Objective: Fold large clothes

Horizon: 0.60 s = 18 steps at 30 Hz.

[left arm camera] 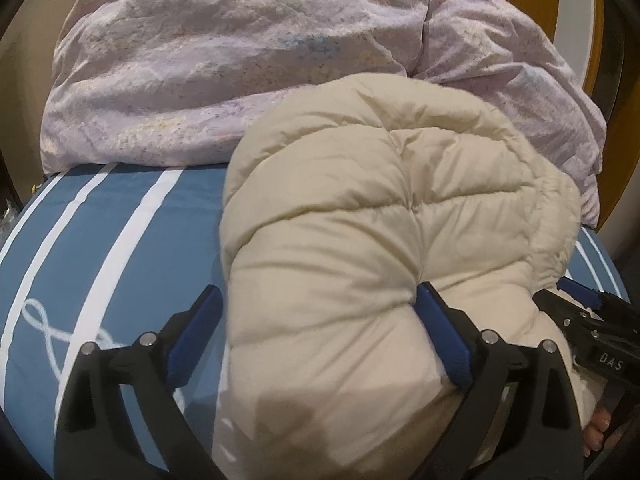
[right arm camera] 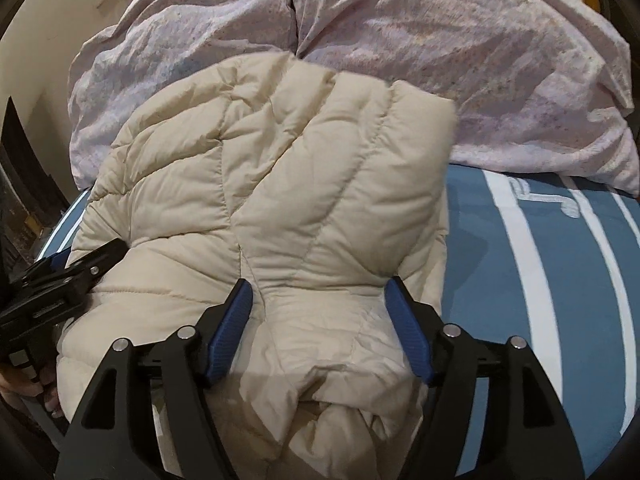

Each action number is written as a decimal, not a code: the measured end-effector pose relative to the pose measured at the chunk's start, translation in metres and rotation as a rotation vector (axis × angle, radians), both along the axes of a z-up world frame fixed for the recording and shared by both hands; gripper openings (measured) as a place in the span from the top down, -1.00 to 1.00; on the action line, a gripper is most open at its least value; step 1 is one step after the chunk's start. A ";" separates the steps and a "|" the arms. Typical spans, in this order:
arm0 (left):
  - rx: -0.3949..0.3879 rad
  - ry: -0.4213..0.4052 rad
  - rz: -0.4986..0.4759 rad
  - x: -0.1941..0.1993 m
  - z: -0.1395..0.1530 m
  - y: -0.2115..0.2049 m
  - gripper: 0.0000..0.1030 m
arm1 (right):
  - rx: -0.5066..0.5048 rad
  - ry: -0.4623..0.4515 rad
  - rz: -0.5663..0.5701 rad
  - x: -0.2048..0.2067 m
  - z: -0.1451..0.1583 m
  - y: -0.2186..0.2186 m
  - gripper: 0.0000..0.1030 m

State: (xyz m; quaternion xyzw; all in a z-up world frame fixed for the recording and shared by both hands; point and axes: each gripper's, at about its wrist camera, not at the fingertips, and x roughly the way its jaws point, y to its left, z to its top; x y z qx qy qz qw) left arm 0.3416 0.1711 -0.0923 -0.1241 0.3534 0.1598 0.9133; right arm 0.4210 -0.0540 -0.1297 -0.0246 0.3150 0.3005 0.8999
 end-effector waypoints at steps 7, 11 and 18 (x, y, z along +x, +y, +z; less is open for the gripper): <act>0.003 -0.022 -0.011 -0.040 0.016 -0.012 -0.95 | -0.009 -0.013 -0.023 -0.030 0.010 -0.017 -0.70; 0.003 -0.026 -0.023 -0.068 0.022 -0.021 -0.95 | 0.000 0.016 -0.038 -0.049 0.013 -0.030 -0.88; -0.027 -0.017 -0.011 -0.107 0.025 -0.029 -0.95 | -0.018 -0.009 -0.062 -0.093 0.013 -0.045 -0.97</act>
